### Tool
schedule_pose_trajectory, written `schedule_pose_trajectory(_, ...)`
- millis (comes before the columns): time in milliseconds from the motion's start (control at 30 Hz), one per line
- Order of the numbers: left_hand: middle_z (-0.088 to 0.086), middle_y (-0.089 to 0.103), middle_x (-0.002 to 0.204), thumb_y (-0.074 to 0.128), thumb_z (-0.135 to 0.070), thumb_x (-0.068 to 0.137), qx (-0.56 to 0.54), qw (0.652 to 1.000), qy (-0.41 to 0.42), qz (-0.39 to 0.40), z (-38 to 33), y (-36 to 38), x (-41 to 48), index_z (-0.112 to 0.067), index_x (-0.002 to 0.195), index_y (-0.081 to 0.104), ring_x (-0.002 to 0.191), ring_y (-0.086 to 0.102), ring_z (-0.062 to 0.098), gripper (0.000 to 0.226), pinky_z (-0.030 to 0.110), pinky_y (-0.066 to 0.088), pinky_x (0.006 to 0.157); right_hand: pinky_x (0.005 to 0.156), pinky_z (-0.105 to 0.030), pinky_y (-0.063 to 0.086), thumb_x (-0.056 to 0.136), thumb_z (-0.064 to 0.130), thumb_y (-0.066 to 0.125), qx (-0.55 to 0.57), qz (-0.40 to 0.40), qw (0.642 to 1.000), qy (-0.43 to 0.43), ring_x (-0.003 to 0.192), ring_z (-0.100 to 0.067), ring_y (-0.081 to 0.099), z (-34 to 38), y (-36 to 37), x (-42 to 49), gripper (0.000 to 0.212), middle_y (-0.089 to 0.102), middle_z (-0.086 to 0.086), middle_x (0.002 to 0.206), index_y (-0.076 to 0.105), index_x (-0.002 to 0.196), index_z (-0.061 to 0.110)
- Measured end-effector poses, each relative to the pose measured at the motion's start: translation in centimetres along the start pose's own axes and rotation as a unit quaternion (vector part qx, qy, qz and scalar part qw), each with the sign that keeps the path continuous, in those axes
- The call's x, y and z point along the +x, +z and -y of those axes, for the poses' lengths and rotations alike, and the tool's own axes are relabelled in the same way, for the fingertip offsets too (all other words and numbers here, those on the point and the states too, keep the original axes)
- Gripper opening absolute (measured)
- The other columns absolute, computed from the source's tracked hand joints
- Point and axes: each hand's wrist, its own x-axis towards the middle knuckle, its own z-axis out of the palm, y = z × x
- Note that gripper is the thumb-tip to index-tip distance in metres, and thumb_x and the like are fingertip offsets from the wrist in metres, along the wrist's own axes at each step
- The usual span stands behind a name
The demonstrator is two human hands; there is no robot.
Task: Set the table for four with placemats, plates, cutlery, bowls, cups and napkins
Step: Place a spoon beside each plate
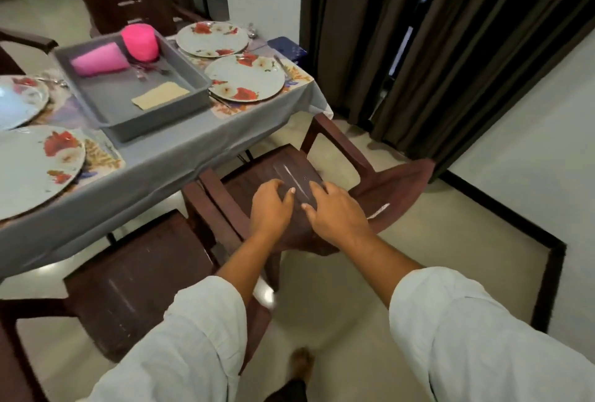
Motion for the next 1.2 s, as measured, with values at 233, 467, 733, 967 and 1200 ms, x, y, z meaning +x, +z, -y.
schedule_pose_trajectory(233, 0.007, 0.065, 0.119, 0.062, -0.036, 0.099, 0.034, 0.999, -0.001, 0.017, -5.4, 5.6, 5.9, -0.008, 0.124, 0.063, 0.107, 0.061, 0.021, 0.038, 0.036, 0.051, 0.093, 0.106, -0.044, 0.043, 0.103, 0.050, 0.042, 0.017, 0.009, 1.000, -0.004, 0.137, -0.031, 0.044, -7.7, -2.3, 7.1, 0.061, 0.045, -0.011, 0.150, 0.035, 0.155, 0.018)
schedule_pose_trajectory(467, 0.010, 0.061, 0.132, 0.061, -0.035, 0.099, 0.064, 0.998, -0.003, -0.001, -11.6, 14.0, 12.2, -0.008, 0.131, 0.059, 0.126, 0.054, 0.024, 0.042, 0.038, 0.044, 0.106, 0.102, -0.043, 0.045, 0.103, 0.051, 0.041, 0.029, 0.003, 0.999, -0.046, 0.133, -0.030, 0.047, -18.4, -4.0, 15.4, 0.058, 0.047, -0.009, 0.148, 0.038, 0.152, 0.020)
schedule_pose_trajectory(733, 0.007, 0.062, 0.122, 0.062, -0.035, 0.099, 0.076, 0.991, -0.095, -0.056, -21.2, 24.9, 17.9, -0.010, 0.117, 0.063, 0.112, 0.058, 0.023, 0.030, 0.034, 0.046, 0.091, 0.104, -0.043, 0.045, 0.102, 0.057, 0.038, 0.027, 0.078, 0.990, -0.118, 0.136, -0.030, 0.046, -34.4, -6.3, 23.7, 0.063, 0.044, -0.008, 0.152, 0.033, 0.155, 0.023)
schedule_pose_trajectory(967, 0.005, 0.059, 0.132, 0.060, -0.039, 0.099, 0.083, 0.979, -0.148, -0.116, -25.9, 29.2, 23.3, -0.012, 0.130, 0.059, 0.122, 0.055, 0.021, 0.041, 0.037, 0.047, 0.101, 0.103, -0.042, 0.045, 0.103, 0.055, 0.039, 0.017, 0.084, 0.980, -0.182, 0.134, -0.028, 0.047, -40.9, -10.5, 32.6, 0.061, 0.045, -0.008, 0.150, 0.035, 0.153, 0.020)
schedule_pose_trajectory(1200, 0.003, 0.063, 0.119, 0.061, -0.037, 0.099, 0.073, 0.965, -0.179, -0.176, -26.0, 31.4, 30.8, -0.013, 0.121, 0.062, 0.114, 0.058, 0.019, 0.033, 0.027, 0.043, 0.087, 0.104, -0.043, 0.047, 0.102, 0.055, 0.040, 0.025, 0.101, 0.958, -0.269, 0.135, -0.028, 0.046, -39.7, -9.6, 41.5, 0.064, 0.044, -0.008, 0.152, 0.031, 0.156, 0.022)
